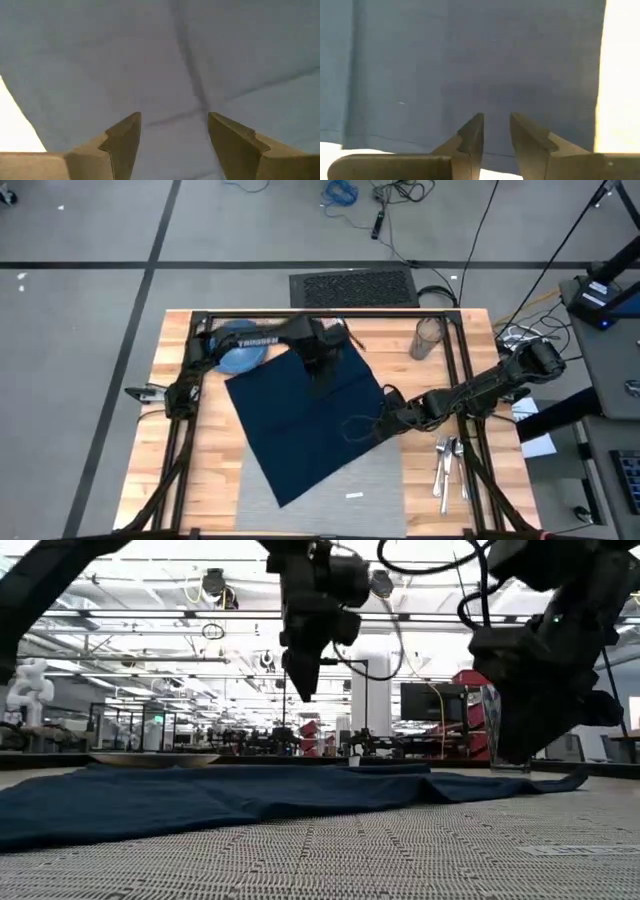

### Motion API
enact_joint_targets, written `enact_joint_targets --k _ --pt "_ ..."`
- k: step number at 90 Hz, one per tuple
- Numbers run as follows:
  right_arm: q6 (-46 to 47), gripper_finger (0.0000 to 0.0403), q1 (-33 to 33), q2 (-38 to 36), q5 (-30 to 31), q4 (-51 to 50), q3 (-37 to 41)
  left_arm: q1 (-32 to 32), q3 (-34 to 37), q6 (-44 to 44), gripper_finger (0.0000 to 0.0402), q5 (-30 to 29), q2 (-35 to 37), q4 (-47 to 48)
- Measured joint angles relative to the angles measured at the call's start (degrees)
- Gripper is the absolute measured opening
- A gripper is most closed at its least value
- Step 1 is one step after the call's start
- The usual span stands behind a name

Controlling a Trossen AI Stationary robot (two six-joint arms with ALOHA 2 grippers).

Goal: Set table place
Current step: Fold the dark blue napkin

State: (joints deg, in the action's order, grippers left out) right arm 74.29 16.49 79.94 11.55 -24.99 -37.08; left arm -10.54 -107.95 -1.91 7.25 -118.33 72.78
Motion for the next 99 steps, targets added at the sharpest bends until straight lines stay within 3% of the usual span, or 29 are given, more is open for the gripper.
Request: enact_joint_targets --k 17,37,49,68,75,86,99 --pt "-3.1 0.0082 -0.6 1.5 -3.0 -0.7 0.0 6.7 6.0 4.1 0.0214 -7.4 2.4 -2.9" --pt "-5.1 0.0082 -0.3 6.4 -6.2 3.1 -0.1 8.7 13.2 11.0 0.0214 -12.1 7.3 -4.8" --pt "-5.7 0.0082 -0.1 7.2 -8.6 8.9 -0.1 8.7 17.4 14.3 0.0214 -12.8 11.5 -5.2" --pt "-11.3 0.0082 1.4 5.1 -18.1 21.2 0.0 8.3 24.1 16.1 0.0214 -14.6 17.8 -5.5" --pt "-10.3 0.0082 2.2 4.5 -17.5 20.3 0.0 7.5 28.4 16.1 0.0214 -16.0 19.7 -5.5" --pt "-7.3 0.0082 3.6 3.4 -11.6 17.8 0.0 4.3 36.7 16.8 0.0214 -16.2 22.0 -8.8" --pt "-5.0 0.0082 4.4 2.3 -5.4 14.9 0.0 -0.5 45.7 20.2 0.0214 -12.3 23.5 -10.9"
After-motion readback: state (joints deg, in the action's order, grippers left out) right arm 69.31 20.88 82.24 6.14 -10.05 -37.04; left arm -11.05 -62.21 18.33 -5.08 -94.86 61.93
